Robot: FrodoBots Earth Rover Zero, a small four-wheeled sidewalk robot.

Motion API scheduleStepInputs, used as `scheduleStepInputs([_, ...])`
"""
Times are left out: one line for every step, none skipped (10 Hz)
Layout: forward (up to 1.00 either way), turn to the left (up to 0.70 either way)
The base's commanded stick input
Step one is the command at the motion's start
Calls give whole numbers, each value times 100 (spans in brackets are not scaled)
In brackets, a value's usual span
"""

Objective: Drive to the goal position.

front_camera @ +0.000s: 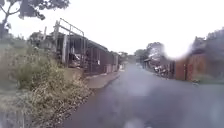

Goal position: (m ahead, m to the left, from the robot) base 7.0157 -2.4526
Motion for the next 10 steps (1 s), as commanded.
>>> scheduleStepInputs([70, -5])
scheduleStepInputs([70, -10])
scheduleStepInputs([70, -16])
scheduleStepInputs([70, -21])
scheduleStepInputs([70, -26])
scheduleStepInputs([70, -31])
scheduleStepInputs([70, -35])
scheduleStepInputs([70, -35])
scheduleStepInputs([70, -35])
scheduleStepInputs([70, -35])
